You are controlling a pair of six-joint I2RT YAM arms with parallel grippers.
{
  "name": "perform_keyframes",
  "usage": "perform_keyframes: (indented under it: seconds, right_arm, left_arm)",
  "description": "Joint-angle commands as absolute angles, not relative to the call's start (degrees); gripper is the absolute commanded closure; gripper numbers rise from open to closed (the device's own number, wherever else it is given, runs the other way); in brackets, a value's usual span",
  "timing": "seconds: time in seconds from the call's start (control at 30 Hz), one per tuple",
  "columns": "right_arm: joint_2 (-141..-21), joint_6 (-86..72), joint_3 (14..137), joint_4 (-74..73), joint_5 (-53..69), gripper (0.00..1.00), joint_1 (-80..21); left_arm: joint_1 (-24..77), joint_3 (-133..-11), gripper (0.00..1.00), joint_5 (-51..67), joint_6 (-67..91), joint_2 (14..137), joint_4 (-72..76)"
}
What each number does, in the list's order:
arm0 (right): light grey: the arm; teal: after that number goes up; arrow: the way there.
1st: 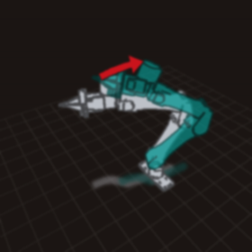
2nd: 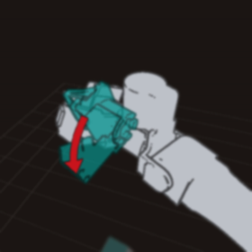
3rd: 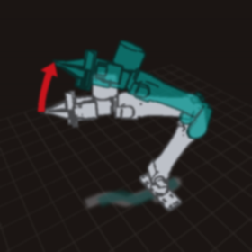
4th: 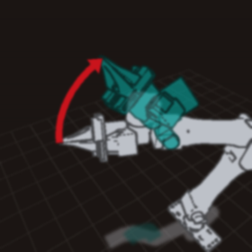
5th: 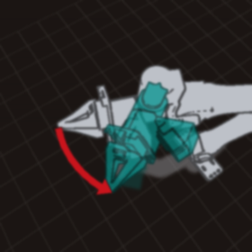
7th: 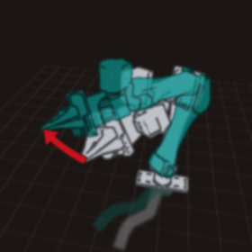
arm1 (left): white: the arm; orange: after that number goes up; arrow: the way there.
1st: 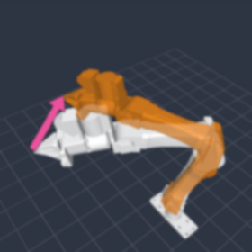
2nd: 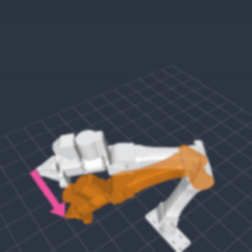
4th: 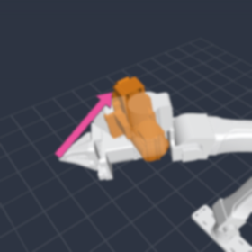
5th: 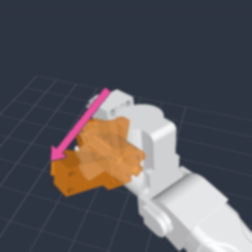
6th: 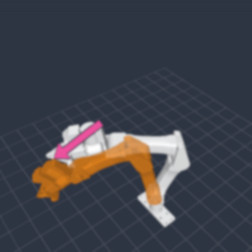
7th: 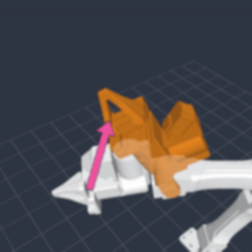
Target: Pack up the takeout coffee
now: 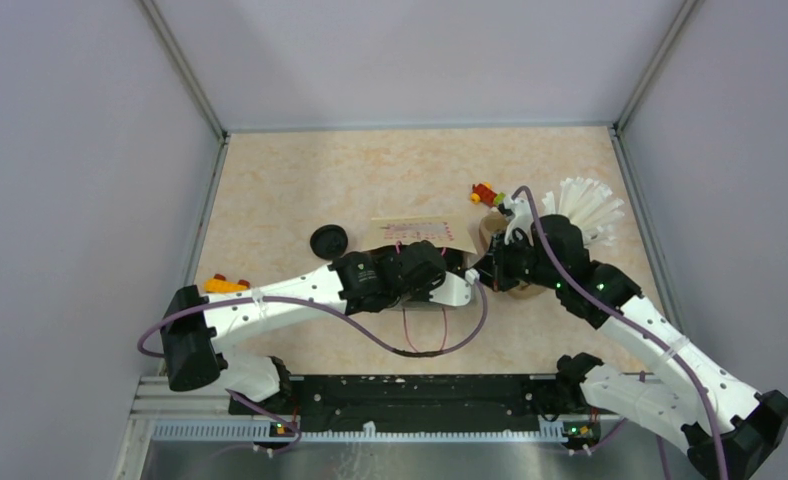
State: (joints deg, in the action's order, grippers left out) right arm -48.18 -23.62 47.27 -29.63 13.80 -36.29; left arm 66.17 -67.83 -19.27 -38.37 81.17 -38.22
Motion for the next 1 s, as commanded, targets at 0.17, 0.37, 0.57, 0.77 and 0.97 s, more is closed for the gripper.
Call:
perform_keyframes:
  seconds: [0.17,0.37,0.57,0.77,0.97]
  right_arm:
    - [-48.43,-23.32,47.88,-28.15,14.81,1.0,-35.86]
    - [-48.65,-23.01,48.33,-28.6,14.59,1.0,-35.86]
    - [-48.35,-23.14,48.19,-28.88,14.5,1.0,-35.86]
    - [-48.26,-23.14,48.03,-29.05,14.67,1.0,-35.86]
    - [-48.35,-23.26,47.99,-28.81,14.92,1.0,-35.86]
  left_arm:
    - [66.29,-68.34,0.66,-19.72,-38.95,81.93,-37.19]
    - [65.25,-67.44,0.71,-19.08,-39.09,82.69,-36.6]
    - [64.2,-65.15,0.74,-20.05,-39.6,83.14,-34.88]
    - [62.96,-63.13,0.75,-21.33,-41.56,82.6,-30.95]
    - [61.84,-61.64,0.77,-23.05,-43.16,84.02,-28.35]
